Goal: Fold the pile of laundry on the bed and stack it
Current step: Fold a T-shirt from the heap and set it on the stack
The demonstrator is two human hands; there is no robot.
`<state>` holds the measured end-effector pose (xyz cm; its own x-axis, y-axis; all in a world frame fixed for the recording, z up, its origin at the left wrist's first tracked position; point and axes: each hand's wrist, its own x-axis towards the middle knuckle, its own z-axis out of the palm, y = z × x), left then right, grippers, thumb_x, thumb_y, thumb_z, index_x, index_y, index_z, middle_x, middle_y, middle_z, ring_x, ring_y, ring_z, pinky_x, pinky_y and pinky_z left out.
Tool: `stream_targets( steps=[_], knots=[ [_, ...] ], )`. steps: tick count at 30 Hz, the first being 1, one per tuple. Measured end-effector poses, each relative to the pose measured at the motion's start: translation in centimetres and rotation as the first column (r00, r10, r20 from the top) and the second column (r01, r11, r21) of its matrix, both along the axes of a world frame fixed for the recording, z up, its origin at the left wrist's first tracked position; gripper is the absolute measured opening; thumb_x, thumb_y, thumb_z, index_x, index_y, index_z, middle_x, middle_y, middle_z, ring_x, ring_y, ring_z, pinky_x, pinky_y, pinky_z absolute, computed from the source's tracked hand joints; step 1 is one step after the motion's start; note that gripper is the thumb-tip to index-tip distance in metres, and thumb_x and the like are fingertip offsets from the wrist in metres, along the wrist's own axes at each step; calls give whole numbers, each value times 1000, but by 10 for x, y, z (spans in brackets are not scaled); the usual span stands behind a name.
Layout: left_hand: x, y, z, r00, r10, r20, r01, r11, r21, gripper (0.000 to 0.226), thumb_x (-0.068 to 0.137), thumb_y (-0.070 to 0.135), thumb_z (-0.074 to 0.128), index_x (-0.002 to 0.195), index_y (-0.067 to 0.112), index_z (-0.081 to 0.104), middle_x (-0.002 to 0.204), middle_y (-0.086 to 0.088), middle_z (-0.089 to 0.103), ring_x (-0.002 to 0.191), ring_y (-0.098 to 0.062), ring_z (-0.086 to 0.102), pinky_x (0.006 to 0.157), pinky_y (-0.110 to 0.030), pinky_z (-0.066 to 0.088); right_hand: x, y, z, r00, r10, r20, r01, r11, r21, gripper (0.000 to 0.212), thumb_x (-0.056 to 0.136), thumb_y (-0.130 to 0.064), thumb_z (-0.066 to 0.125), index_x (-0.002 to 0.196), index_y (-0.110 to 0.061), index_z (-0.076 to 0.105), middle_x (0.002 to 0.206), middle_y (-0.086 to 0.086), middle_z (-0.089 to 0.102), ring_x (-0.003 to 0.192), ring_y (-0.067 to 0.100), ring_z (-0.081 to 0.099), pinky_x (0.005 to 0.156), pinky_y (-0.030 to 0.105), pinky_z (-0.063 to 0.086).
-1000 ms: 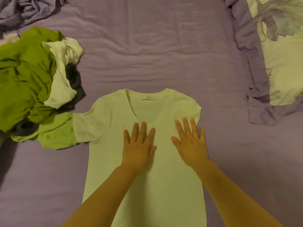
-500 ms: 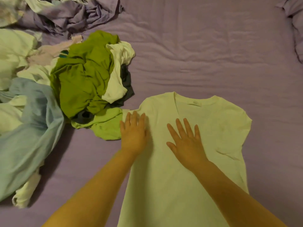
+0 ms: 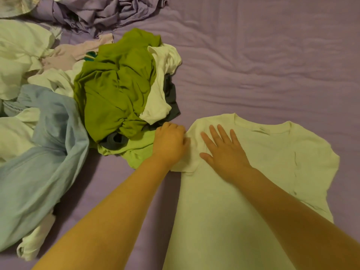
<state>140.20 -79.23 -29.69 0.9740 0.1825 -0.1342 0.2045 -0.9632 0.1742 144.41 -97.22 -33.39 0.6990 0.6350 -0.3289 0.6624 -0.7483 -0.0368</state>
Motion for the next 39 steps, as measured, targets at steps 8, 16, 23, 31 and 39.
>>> stream_targets(
  steps=[8,16,23,31,39],
  knots=[
    [3,11,20,994,96,-52,-108,939,-328,20,94,30,56,108,17,60,98,-6,67,89,-25,60,66,-37,49,-11,3,-4,991,-125,-48,128,989,69,75,85,-69,-5,149,-32,-14,160,1,-11,146,25,-17,116,49,-8],
    [6,-20,33,858,407,-314,-482,427,-765,36,93,28,60,126,16,50,106,-13,57,88,-32,66,70,-44,59,-32,-18,11,934,-306,-184,346,905,249,75,87,-62,8,152,-24,8,161,1,4,147,18,-5,118,36,-3],
    [-21,-71,5,991,-121,-50,101,950,-296,48,104,28,30,150,17,24,155,-9,27,142,-28,24,115,-36,18,-65,-84,17,938,-319,-136,342,918,199,61,98,-50,4,151,-23,19,159,1,12,147,18,-2,115,32,-9],
    [-50,-82,-63,967,-232,-104,241,967,81,71,87,70,-3,147,32,-12,156,-4,-17,145,-28,-18,115,-55,-12,-85,-132,-1,966,-257,10,256,965,56,65,94,-57,20,144,-21,39,151,15,33,140,40,27,109,62,25],
    [-63,-104,-51,970,-230,-78,236,968,80,74,90,69,-2,152,28,-5,159,-7,-13,145,-28,-19,115,-56,-9,-90,-155,-5,988,-143,54,136,984,117,66,95,-59,15,148,-22,30,155,13,24,144,35,18,113,59,19]
  ],
)
